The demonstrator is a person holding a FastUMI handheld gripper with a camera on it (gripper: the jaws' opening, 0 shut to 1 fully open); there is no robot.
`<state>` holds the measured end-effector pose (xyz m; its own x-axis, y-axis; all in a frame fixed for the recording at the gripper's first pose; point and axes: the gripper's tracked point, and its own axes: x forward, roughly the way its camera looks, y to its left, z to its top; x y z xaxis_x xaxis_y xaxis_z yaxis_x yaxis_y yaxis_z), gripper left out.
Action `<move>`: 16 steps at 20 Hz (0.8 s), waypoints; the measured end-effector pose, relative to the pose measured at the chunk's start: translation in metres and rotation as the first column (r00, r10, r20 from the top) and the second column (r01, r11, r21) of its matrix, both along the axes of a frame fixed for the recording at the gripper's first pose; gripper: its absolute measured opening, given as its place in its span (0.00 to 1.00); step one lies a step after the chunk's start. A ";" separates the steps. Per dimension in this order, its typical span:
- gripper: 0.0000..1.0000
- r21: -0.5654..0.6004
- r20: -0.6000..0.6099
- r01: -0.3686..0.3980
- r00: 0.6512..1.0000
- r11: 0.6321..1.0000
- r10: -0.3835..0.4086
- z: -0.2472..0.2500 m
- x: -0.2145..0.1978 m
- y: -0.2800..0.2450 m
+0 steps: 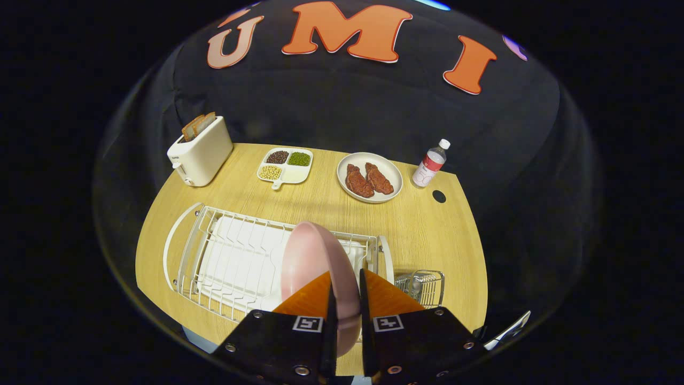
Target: Take the plate from the dish rack, then take the spoon from the basket and place it into the plate.
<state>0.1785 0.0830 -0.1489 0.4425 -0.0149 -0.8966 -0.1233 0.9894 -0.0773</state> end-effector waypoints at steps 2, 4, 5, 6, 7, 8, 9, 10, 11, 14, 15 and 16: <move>0.17 0.004 0.016 -0.032 0.999 0.999 0.032 0.005 -0.005 0.001; 0.14 -0.001 0.050 -0.049 0.998 0.999 0.049 0.010 -0.007 0.000; 0.13 0.018 0.058 -0.055 0.997 0.998 0.053 0.014 -0.011 0.002; 0.12 0.039 0.065 -0.060 0.996 0.997 0.058 0.016 -0.016 0.003; 0.12 0.058 0.074 -0.066 0.995 0.996 0.062 0.018 -0.020 0.003; 0.12 0.076 0.080 -0.067 0.995 0.995 0.061 0.019 -0.025 0.003; 0.12 0.092 0.083 -0.072 0.994 0.993 0.064 0.019 -0.033 0.002; 0.12 0.111 0.084 -0.074 0.994 0.991 0.065 0.019 -0.041 0.001; 0.12 0.131 0.083 -0.081 0.994 0.988 0.071 0.018 -0.050 0.002; 0.12 0.188 0.093 -0.097 0.992 0.977 0.081 0.019 -0.079 0.002; 0.12 0.208 0.100 -0.099 0.992 0.973 0.080 0.019 -0.088 0.003; 0.12 0.229 0.107 -0.103 0.991 0.968 0.080 0.020 -0.096 0.003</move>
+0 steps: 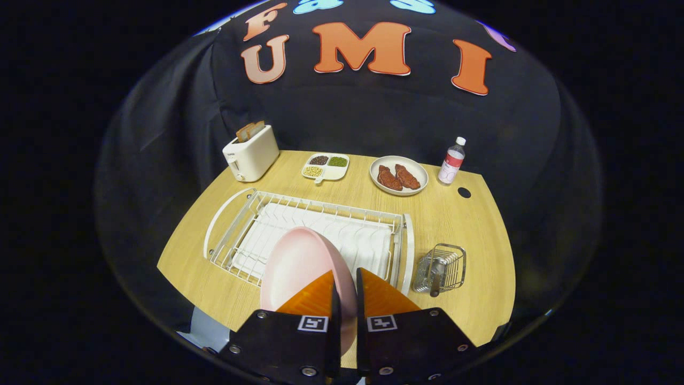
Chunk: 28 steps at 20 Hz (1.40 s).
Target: Take the plate from the dish rack, then take the spoon from the basket and place it into the plate.
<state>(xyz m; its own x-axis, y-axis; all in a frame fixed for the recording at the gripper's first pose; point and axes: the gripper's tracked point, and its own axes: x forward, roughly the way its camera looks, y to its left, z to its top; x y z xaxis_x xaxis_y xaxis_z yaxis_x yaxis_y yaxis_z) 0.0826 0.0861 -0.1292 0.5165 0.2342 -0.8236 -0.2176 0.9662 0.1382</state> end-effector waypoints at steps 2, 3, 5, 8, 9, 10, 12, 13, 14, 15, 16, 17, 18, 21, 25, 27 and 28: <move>0.12 0.048 0.004 0.000 1.000 0.999 0.000 -0.006 -0.019 0.001; 0.12 0.067 0.004 0.007 1.000 0.998 -0.007 -0.011 -0.027 -0.001; 0.12 0.093 -0.007 0.019 1.000 0.995 -0.019 -0.025 -0.045 -0.006; 0.12 0.136 -0.041 0.053 0.998 0.989 -0.048 -0.046 -0.066 -0.014; 0.12 0.148 -0.047 0.058 0.998 0.987 -0.051 -0.050 -0.072 -0.015; 0.12 0.156 -0.044 0.058 0.998 0.986 -0.052 -0.053 -0.075 -0.015; 0.12 0.152 -0.026 0.063 0.998 0.986 -0.060 -0.060 -0.083 -0.017; 0.12 0.146 -0.018 0.062 0.998 0.987 -0.060 -0.065 -0.086 -0.017; 0.12 0.149 -0.019 0.061 0.998 0.987 -0.058 -0.070 -0.093 -0.015; 0.12 0.164 -0.027 0.062 0.998 0.984 -0.058 -0.074 -0.097 -0.012; 0.12 0.181 -0.035 0.067 0.997 0.981 -0.062 -0.078 -0.102 -0.008; 0.12 0.201 -0.037 0.072 0.997 0.977 -0.066 -0.081 -0.105 -0.005; 0.12 0.215 -0.047 0.084 0.996 0.973 -0.076 -0.086 -0.107 -0.005; 0.12 0.222 -0.071 0.132 0.990 0.966 -0.119 -0.102 -0.115 -0.009; 0.12 0.244 -0.114 0.161 0.984 0.956 -0.137 -0.120 -0.128 -0.003; 0.12 0.264 -0.132 0.181 0.980 0.948 -0.150 -0.128 -0.130 -0.002; 0.12 0.273 -0.141 0.195 0.977 0.942 -0.161 -0.132 -0.130 -0.002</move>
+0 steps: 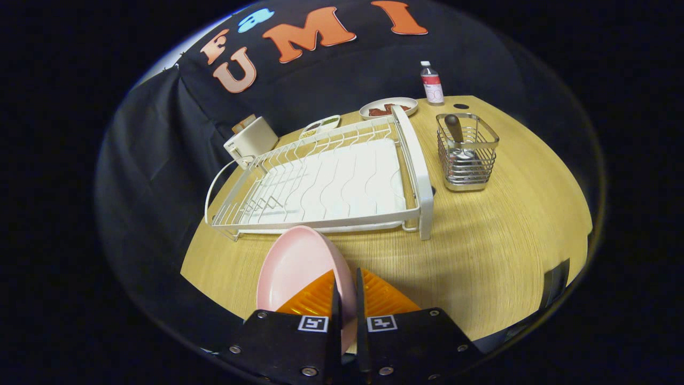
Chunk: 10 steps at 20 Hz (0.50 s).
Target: Take the plate from the dish rack, then take the spoon from the basket and place it into the plate.
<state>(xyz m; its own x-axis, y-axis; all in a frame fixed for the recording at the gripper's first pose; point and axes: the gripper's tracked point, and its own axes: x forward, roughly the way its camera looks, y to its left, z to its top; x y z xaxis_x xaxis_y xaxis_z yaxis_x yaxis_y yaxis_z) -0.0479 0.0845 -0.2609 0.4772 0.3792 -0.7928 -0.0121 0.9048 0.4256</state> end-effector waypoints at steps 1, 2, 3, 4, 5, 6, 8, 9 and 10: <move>0.12 0.012 -0.007 0.016 1.000 1.000 -0.016 -0.003 -0.001 0.001; 0.12 0.024 -0.011 0.031 0.999 0.999 -0.031 -0.005 0.000 0.000; 0.13 -0.010 -0.001 0.045 0.999 0.999 -0.045 -0.011 0.002 -0.006; 0.14 -0.071 0.008 0.059 0.998 0.996 -0.059 -0.018 0.004 -0.017; 0.14 -0.123 0.014 0.070 0.998 0.990 -0.068 -0.025 0.005 -0.026; 0.16 -0.126 0.025 0.075 0.997 0.989 -0.072 -0.025 0.006 -0.028; 0.22 -0.127 0.056 0.092 0.995 0.988 -0.086 -0.020 0.011 -0.030; 0.24 -0.137 0.077 0.110 0.992 0.985 -0.100 -0.014 0.014 -0.036; 0.28 -0.155 0.102 0.132 0.988 0.979 -0.117 -0.012 0.019 -0.044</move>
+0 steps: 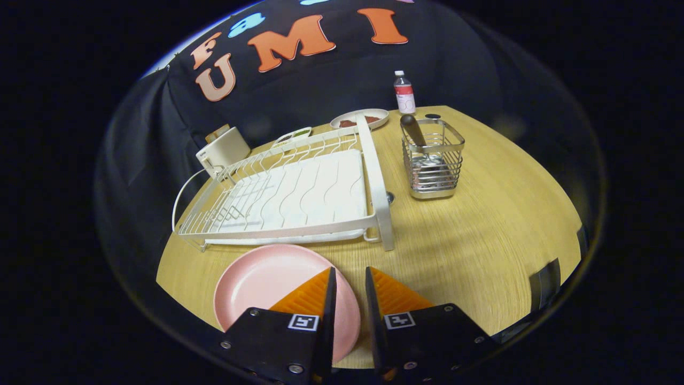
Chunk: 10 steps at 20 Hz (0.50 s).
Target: Take the plate from the dish rack, then take the spoon from the basket and place it into the plate.
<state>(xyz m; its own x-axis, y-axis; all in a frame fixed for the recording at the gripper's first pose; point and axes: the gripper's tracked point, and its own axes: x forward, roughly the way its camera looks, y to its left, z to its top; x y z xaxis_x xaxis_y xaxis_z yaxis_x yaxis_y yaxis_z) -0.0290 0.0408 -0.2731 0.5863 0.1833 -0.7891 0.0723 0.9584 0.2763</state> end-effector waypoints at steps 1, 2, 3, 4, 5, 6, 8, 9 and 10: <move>0.32 -0.027 0.024 0.018 1.000 0.999 -0.017 0.005 0.004 -0.010; 0.36 -0.047 0.055 0.037 0.998 0.998 -0.035 0.012 0.009 -0.018; 0.37 -0.060 0.095 0.050 0.994 0.997 -0.044 0.021 0.016 -0.024; 0.41 -0.068 0.142 0.063 0.989 0.996 -0.053 0.032 0.022 -0.029; 0.42 -0.079 0.193 0.075 0.979 0.994 -0.058 0.044 0.031 -0.033; 0.45 -0.098 0.244 0.092 0.968 0.991 -0.066 0.053 0.039 -0.039; 0.50 -0.160 0.330 0.136 0.941 0.978 -0.077 0.067 0.054 -0.054; 0.52 -0.187 0.365 0.164 0.927 0.968 -0.087 0.073 0.063 -0.061; 0.54 -0.208 0.399 0.195 0.912 0.958 -0.099 0.077 0.071 -0.068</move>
<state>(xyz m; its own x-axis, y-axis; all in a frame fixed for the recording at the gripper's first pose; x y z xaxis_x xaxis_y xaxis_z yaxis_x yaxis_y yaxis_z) 0.0419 -0.0271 -0.1959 0.8557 -0.0933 -0.5090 0.1527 0.9853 0.0760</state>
